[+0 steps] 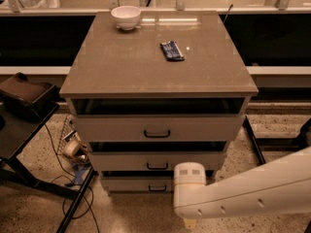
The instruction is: Open bottom drawer
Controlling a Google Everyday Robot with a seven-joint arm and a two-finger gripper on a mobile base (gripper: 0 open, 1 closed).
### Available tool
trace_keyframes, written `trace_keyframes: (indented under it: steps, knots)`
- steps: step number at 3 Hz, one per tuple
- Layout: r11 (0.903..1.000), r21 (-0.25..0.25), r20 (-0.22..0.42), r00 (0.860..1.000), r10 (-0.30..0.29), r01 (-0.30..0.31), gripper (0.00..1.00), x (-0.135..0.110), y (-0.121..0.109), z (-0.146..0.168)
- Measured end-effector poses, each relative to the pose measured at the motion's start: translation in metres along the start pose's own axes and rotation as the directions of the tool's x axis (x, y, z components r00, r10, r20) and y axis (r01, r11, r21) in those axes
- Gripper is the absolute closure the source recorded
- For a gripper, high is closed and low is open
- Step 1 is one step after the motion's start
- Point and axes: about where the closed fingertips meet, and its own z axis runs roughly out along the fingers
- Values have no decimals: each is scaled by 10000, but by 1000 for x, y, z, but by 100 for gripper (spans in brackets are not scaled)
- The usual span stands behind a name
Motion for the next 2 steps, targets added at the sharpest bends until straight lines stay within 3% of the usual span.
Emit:
trace_keyframes:
  steps: [1,2]
  knots:
    - [9948,-362,386,9946,962,-949,0,-21,20,77]
    - [9910,-329,938,9868,1319,-1294,0,-43,16,127]
